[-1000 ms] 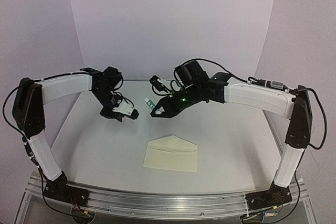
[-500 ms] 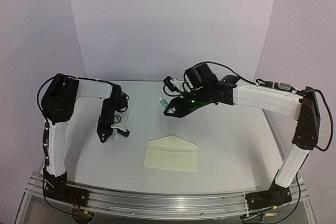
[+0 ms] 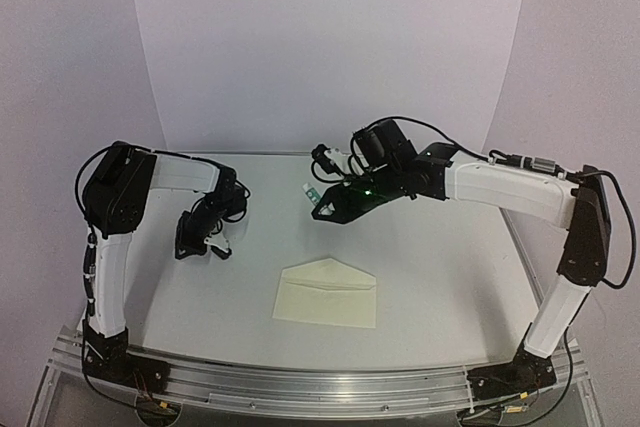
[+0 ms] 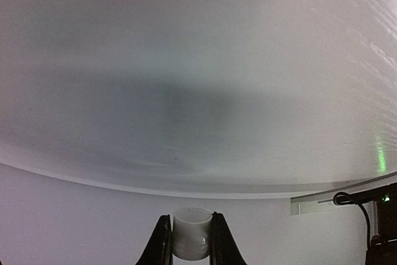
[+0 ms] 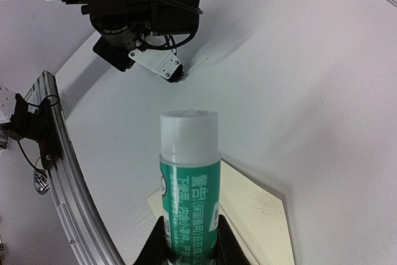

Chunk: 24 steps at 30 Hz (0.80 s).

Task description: Place the letter into the envelope and seal it

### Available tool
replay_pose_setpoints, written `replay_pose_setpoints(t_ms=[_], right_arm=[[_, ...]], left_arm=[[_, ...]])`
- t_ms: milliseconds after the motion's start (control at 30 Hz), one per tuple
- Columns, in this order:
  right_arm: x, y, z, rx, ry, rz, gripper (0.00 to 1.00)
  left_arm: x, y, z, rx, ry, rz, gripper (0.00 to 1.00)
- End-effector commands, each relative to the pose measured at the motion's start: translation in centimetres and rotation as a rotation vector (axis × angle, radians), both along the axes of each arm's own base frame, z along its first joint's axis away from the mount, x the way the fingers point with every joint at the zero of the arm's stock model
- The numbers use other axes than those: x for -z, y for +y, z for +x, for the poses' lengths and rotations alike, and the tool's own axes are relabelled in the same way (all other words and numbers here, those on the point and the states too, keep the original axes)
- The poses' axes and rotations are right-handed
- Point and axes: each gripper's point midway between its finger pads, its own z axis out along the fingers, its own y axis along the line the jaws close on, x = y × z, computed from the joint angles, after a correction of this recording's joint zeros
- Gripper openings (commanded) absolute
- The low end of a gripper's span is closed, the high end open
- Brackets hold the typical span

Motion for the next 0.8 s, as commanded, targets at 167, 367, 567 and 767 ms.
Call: replay_pose_setpoints(t_ms=[167,367,567,767], right_arm=[[-3.0,0.5,0.2,-0.007,-0.047,0.065,0.00],[-3.1,0.3,0.1,-0.004,-0.050,0.065,0.00],[-3.0,0.1,0.1,0.002,-0.049,0.062,0.00],[-3.3,0.1,0.2,0.002,-0.057,0.064,0.00]], left_arm=[[1.9,0.3,-1.2,-0.012,0.070,0.021,0.23],[3.5,0.5,-2.0,-0.002,0.111,0.013,0.24],[4.7,0.2,-2.6,-0.010,0.141,-0.012,0.26],[5.7,-0.8,-3.1,-0.033,0.178,-0.068,0.31]])
